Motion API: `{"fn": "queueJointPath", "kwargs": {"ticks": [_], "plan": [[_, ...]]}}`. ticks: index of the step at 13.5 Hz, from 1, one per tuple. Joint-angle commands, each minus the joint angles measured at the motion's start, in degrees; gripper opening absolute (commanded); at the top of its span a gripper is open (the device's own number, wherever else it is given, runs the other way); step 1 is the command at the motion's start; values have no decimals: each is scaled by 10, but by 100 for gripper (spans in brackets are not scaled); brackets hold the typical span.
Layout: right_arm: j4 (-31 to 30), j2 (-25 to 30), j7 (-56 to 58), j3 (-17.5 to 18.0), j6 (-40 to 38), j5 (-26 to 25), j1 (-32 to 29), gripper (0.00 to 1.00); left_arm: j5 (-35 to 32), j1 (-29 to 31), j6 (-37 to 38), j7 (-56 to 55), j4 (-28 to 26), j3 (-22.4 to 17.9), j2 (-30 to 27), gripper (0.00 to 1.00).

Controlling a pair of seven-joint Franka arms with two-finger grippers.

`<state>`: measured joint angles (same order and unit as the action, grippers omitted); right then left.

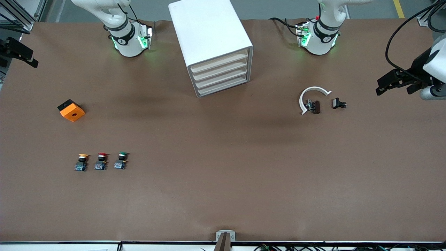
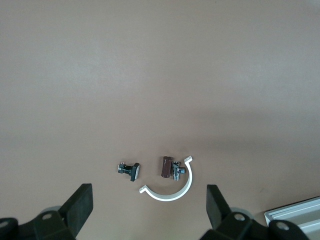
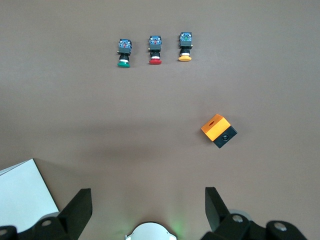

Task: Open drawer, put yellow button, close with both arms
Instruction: 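Move the left gripper from rest toward the white drawer cabinet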

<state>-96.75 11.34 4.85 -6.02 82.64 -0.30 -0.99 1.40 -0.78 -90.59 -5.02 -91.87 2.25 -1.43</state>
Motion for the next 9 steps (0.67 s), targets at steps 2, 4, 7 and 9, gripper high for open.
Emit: {"fn": "queueJointPath", "kwargs": {"ticks": [2, 4, 7, 9], "plan": [[7, -1, 5, 4, -5, -1, -8, 100, -2, 2, -2, -3, 8, 2, 1, 100], [7, -1, 5, 4, -5, -1, -7, 100, -1, 5, 2, 0, 7, 0, 1, 100], [7, -1, 5, 4, -5, -1, -8, 100, 10, 15, 10, -27, 7, -3, 0, 100], [7, -1, 5, 4, -5, -1, -9, 100, 17, 13, 10, -41, 7, -3, 19, 100]]}}
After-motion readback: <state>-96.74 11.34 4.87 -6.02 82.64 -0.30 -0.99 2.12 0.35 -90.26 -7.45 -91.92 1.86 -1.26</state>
